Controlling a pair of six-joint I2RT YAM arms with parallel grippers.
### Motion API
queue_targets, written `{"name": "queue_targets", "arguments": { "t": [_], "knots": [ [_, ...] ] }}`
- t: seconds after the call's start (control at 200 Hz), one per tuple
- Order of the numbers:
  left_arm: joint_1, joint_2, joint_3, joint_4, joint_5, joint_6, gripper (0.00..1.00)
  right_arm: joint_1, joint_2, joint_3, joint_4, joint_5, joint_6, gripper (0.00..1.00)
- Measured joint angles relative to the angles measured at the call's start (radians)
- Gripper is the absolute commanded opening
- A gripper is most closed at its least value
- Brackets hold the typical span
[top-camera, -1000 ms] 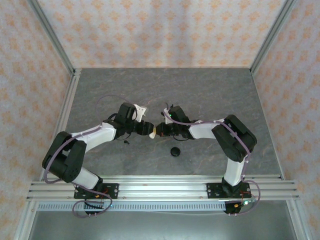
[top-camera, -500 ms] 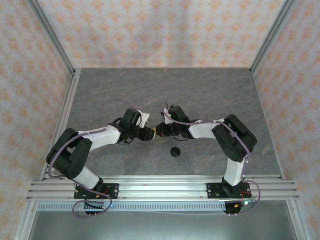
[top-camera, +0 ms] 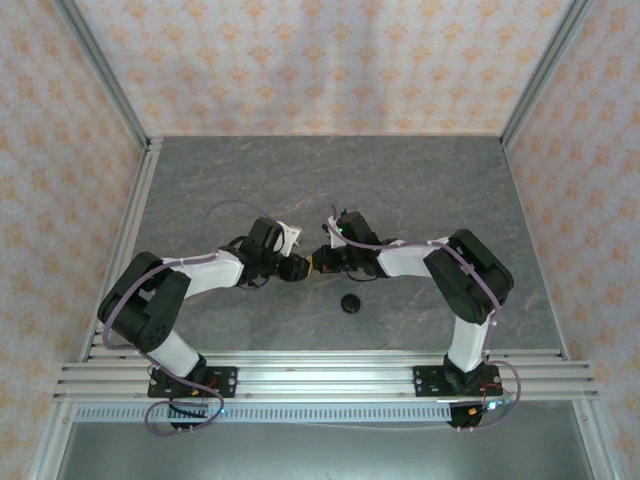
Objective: Insert wireless bluetooth earbuds into charging case
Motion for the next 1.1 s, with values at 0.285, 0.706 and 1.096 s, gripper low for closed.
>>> {"name": "queue_targets", "arguments": {
  "t": [0.285, 0.706, 1.096],
  "knots": [
    [0.0, 0.002, -0.006, 0.014, 0.005, 0.001, 0.33, 0.0, 0.0, 0.0, -0.002, 0.0, 0.0, 0.04],
    [0.0, -0.007, -0.015, 0.026, 0.012, 0.001, 0.01, -0.001, -0.01, 0.011, -0.029, 0.001, 0.0, 0.06],
    [-0.018, -0.12, -0.081, 0.114, 0.068, 0.051, 0.0, 0.0, -0.182, -0.003, -0.192, 0.01, 0.004, 0.08]
  ]
}}
